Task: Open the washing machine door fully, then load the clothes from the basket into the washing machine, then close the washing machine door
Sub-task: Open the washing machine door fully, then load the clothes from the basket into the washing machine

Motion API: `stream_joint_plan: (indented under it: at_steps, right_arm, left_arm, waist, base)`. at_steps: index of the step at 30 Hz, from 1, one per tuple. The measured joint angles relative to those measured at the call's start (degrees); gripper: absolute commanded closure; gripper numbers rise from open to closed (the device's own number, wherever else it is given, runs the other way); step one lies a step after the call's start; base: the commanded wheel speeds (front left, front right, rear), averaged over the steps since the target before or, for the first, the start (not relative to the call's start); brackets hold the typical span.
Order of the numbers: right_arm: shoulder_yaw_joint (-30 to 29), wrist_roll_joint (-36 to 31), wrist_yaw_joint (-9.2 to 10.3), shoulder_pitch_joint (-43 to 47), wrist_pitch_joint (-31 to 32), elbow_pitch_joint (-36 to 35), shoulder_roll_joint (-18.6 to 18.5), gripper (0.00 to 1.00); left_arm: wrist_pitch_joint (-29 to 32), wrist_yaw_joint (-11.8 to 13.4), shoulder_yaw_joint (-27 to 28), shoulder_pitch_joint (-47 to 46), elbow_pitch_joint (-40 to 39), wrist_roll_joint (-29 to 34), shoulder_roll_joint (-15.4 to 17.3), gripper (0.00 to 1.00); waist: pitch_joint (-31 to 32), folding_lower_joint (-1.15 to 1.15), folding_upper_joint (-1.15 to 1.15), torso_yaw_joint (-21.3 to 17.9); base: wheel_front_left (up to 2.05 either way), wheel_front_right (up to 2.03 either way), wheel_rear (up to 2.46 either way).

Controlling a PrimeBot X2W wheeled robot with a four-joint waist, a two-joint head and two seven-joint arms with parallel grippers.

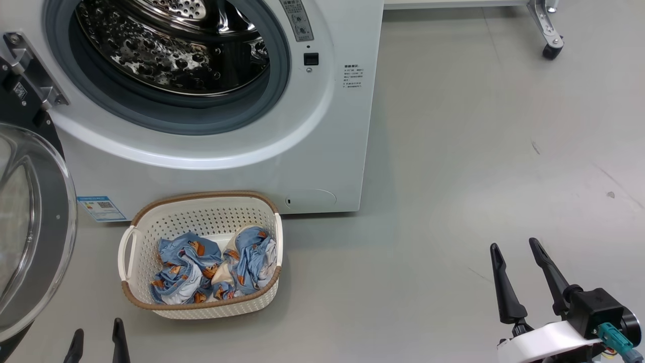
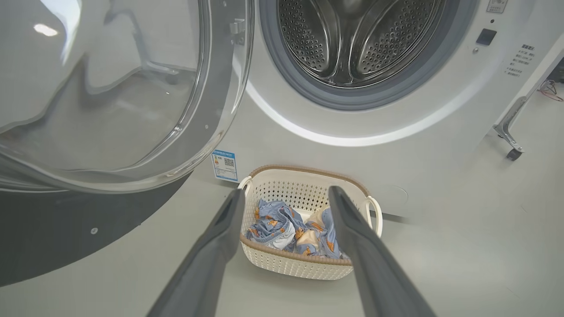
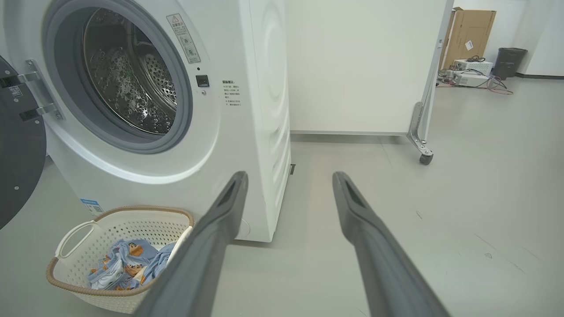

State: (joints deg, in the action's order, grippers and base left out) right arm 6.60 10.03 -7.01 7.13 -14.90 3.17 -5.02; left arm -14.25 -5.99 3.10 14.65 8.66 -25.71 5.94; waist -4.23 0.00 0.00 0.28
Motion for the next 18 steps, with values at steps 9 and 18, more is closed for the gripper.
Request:
stream_joint_plan:
  at_steps: [9,18]
  right_arm:
    - [-0.6,0.0,0.00,0.0,0.0,-0.1,0.1,0.00]
    - [-1.7,-0.1,0.00,0.1,0.0,-0.1,0.0,0.00]
  left_arm:
    - [0.0,-0.1,-0.1,0.5,0.2,1.4,-0.1,0.00]
    - [0.0,0.0,3.1,0.4,-1.0,3.1,-0.3,0.00]
  waist:
    - [-0.6,0.00,0.00,0.1]
    - [0.3,0.00,0.00,0.7]
  base:
    - [0.00,0.00,0.00]
    - [0.00,0.00,0.00]
